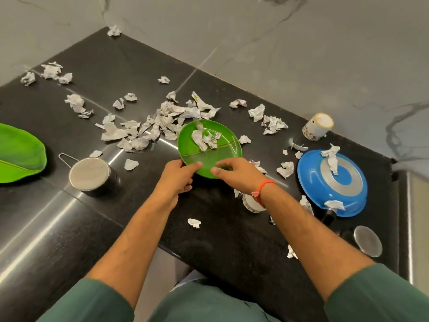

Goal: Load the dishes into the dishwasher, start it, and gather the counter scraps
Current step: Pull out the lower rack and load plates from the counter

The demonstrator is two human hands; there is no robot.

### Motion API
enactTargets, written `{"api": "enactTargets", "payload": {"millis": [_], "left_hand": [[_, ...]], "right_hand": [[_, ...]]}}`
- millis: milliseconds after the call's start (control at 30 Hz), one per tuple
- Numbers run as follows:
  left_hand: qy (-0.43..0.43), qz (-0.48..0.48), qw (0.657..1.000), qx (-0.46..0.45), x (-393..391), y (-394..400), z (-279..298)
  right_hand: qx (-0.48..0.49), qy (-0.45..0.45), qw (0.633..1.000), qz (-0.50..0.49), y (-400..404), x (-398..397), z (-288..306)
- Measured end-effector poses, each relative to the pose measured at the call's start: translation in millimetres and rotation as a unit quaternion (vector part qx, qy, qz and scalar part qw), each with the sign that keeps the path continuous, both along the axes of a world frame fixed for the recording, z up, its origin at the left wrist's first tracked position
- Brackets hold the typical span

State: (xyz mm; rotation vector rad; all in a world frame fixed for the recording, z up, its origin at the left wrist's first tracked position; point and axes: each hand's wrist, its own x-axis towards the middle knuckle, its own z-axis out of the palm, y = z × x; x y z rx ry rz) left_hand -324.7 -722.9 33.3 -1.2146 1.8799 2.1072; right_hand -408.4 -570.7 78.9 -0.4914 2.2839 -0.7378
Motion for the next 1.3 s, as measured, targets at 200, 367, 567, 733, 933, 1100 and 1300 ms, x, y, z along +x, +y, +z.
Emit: {"api": "enactTargets", "payload": {"millis": [200,367,567,733,933,1100,1300], "left_hand": [[0.068,0.032,0.990,-0.122,-7.1,-6.5,11.6],[0.138,-0.044,0.862,-0.486,4.6,-22.3,45.1],[0.165,-0.083,0.737,-0.650,11.0,-31.3,82.4],[0.200,-0.053,0.804,-0.557,14.6,-19.2,93.9],[0.212,-0.053,0.968,-0.125,26.4,30.1,98.6],[0.140,-0.169,0.976,-0.001,48.7,85.7,97.7],[0.101,-0.357,0.927,0.045,87.2,161.0,107.3]], "right_hand": [[-0.075,-0.001,0.996,-0.040,7.4,11.4,12.3],[-0.176,-0.008,0.977,-0.124,22.5,29.6,26.5],[-0.221,0.005,0.956,-0.195,39.1,48.6,42.2],[-0.237,0.012,0.939,-0.250,56.1,61.6,49.8],[-0.332,-0.034,0.845,-0.417,94.4,76.0,55.0],[-0.507,-0.124,0.682,-0.513,146.1,117.2,77.8],[-0.594,-0.111,0.533,-0.593,220.1,206.9,85.1]]}}
